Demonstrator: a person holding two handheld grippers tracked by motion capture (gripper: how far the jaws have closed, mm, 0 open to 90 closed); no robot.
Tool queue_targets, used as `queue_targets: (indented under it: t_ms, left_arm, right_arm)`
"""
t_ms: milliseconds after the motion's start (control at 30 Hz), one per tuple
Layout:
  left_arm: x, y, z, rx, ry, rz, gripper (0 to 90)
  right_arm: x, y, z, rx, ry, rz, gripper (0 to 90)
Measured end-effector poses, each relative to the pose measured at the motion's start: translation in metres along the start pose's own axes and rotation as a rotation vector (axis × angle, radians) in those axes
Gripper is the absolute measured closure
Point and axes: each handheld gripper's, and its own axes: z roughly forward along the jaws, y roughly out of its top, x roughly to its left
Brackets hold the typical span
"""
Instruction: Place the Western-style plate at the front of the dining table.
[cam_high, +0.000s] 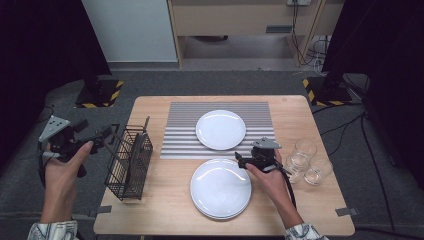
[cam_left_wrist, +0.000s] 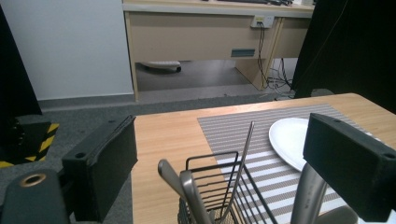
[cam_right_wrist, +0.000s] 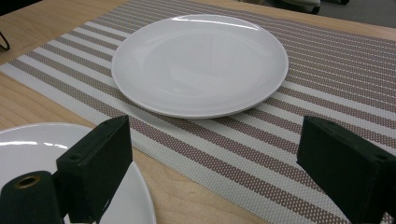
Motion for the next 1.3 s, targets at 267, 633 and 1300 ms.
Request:
queue_targets:
  t_ms: [267, 633, 1300]
  left_arm:
    - [0.003, -0.017, 0.006, 0.036, 0.008, -0.01, 14.0]
    - [0.002, -0.031, 0.011, 0.057, 0.011, -0.023, 24.6]
    - [0.002, -0.04, 0.009, 0.044, 0.021, -0.022, 56.5]
  right_arm:
    - [0.0, 0.0, 0.0, -0.001, 0.002, -0.005, 10.4]
    - [0.001, 0.0, 0.0, -0.01, -0.005, 0.001, 10.2]
    - [0.001, 0.0, 0.0, -0.004, 0.001, 0.0, 10.4]
